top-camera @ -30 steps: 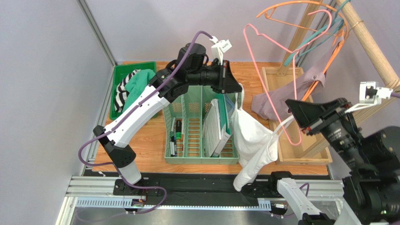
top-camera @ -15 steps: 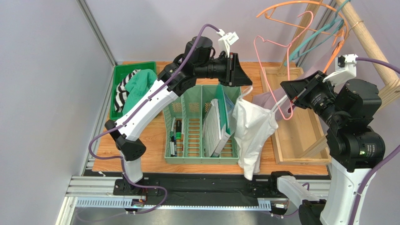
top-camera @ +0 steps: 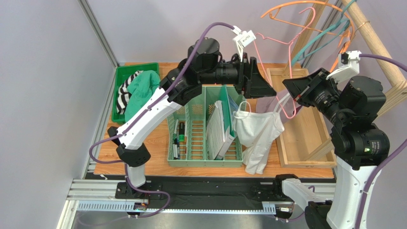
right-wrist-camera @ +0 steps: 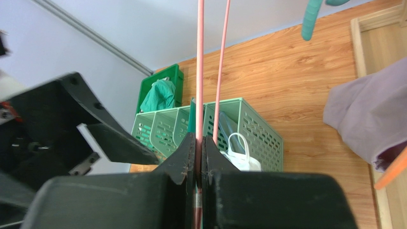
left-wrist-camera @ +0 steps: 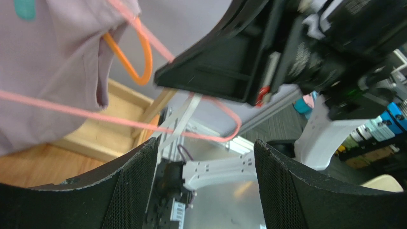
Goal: Remove the tank top from the hanger
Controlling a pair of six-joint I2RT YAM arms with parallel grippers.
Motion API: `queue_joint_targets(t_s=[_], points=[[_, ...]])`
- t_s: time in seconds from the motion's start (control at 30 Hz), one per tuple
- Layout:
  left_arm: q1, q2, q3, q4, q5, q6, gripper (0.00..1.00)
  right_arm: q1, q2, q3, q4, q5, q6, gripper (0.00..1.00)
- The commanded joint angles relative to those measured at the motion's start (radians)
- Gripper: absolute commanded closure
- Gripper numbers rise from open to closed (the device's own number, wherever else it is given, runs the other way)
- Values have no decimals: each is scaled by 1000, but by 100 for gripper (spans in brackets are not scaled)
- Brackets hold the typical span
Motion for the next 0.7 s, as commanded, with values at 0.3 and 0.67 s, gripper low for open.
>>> queue_joint_targets(t_s=[0.3,0.67], points=[[0,24,90,132,-284,-183,29,30,-199,-258,164,-183,-74,100],[-1,97,119,126,-265,-224,32,30,-191,-255,150,-232,-72,100]])
